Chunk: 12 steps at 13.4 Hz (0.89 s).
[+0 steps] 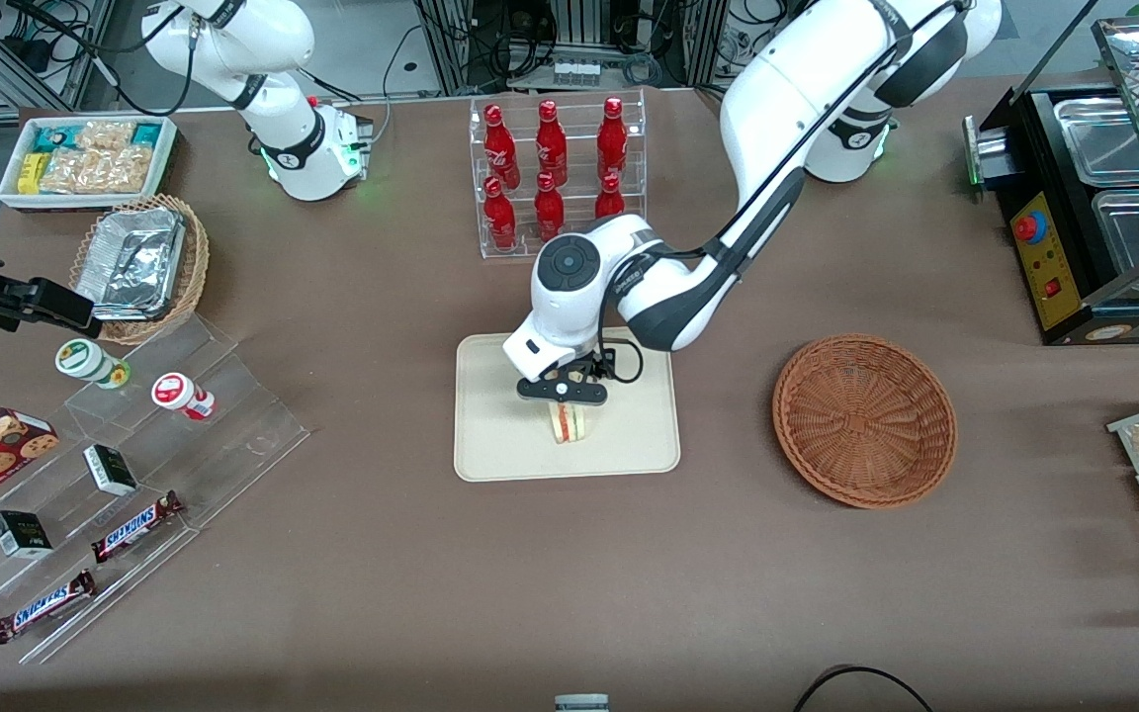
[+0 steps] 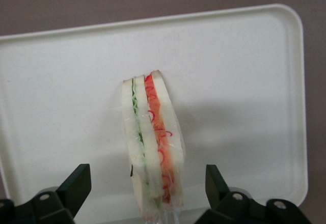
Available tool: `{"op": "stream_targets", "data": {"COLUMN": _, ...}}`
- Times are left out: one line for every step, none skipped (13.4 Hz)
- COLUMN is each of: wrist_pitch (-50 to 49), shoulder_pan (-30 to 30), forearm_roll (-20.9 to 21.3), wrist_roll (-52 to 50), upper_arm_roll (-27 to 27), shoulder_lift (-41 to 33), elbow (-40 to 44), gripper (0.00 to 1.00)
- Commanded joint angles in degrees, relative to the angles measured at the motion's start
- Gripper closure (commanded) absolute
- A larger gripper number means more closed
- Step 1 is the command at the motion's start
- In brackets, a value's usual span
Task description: Place sandwich from basket to tray
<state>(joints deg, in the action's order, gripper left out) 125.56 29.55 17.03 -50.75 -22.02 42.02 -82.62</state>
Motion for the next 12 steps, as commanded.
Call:
{"op": "stream_targets", "data": {"wrist_pitch": -4.00, "shoulder_pan": -1.94, "forearm_roll": -1.10, "wrist_roll": -1.54, "upper_arm_roll": 0.31, "shoulder_lift": -5.79, "elbow": -0.61, "gripper": 0.01}}
{"op": "stream_targets", "data": {"wrist_pitch": -5.40, "shoulder_pan": -2.38, "forearm_roll": -2.60, "wrist_roll": -1.46, "upper_arm_roll": 0.31, "shoulder_lift": -7.89, "elbow": -0.61, "gripper": 0.01}}
{"op": "stream_targets", "data": {"wrist_pitch": -7.59, "shoulder_pan": -2.91, "forearm_roll": -3.57, "wrist_roll": -1.46, "upper_arm_roll": 0.40, "shoulder_lift": -9.74, "elbow": -0.70, "gripper": 0.01}}
{"op": "stream_targets", "data": {"wrist_pitch": -9.79, "shoulder_pan": -4.66, "forearm_roll": -3.84, "wrist_roll": -1.28, "upper_arm_roll": 0.40, "shoulder_lift": -11.93, "elbow": -0.87, "gripper": 0.01}}
{"op": "stream_targets", "data": {"wrist_pitch": -12.07, "shoulder_pan": -6.94, "forearm_roll": -4.02, "wrist_roll": -1.11, "upper_arm_roll": 0.14, "shoulder_lift": -14.31, "elbow": -1.13, "gripper": 0.01}}
{"op": "stream_targets", "data": {"wrist_pitch": -14.19, "shoulder_pan": -8.70, "forearm_roll": -4.89, "wrist_roll": -0.67, "upper_arm_roll": 0.05, "shoulder_lift": -16.33, "elbow": -1.22, "gripper": 0.01}}
{"op": "stream_targets", "data": {"wrist_pitch": -16.21, "shoulder_pan": -9.76, "forearm_roll": -6.20, "wrist_roll": -0.40, "upper_arm_roll": 0.13, "shoulder_lift": -18.53, "elbow": -1.23, "gripper": 0.01}}
{"op": "stream_targets", "data": {"wrist_pitch": -18.23, "shoulder_pan": -11.95, "forearm_roll": -6.48, "wrist_roll": 1.43, "upper_arm_roll": 0.13, "shoulder_lift": -20.38, "elbow": -1.31, "gripper": 0.01}}
{"op": "stream_targets", "data": {"wrist_pitch": -20.34, "shoulder_pan": -13.97, "forearm_roll": -7.00, "wrist_roll": 4.40, "upper_arm_roll": -0.04, "shoulder_lift": -21.79, "elbow": -1.31, "gripper": 0.01}}
{"op": "stream_targets", "data": {"wrist_pitch": -23.06, "shoulder_pan": -15.90, "forearm_roll": -8.92, "wrist_roll": 7.83, "upper_arm_roll": 0.04, "shoulder_lift": -23.54, "elbow": -1.31, "gripper": 0.01}}
{"op": "stream_targets", "data": {"wrist_pitch": -25.26, "shoulder_pan": -18.36, "forearm_roll": -10.16, "wrist_roll": 11.43, "upper_arm_roll": 0.22, "shoulder_lift": -25.39, "elbow": -1.31, "gripper": 0.01}}
{"op": "stream_targets", "data": {"wrist_pitch": -27.63, "shoulder_pan": -20.82, "forearm_roll": -10.35, "wrist_roll": 15.03, "upper_arm_roll": 0.22, "shoulder_lift": -26.71, "elbow": -1.31, "gripper": 0.01}}
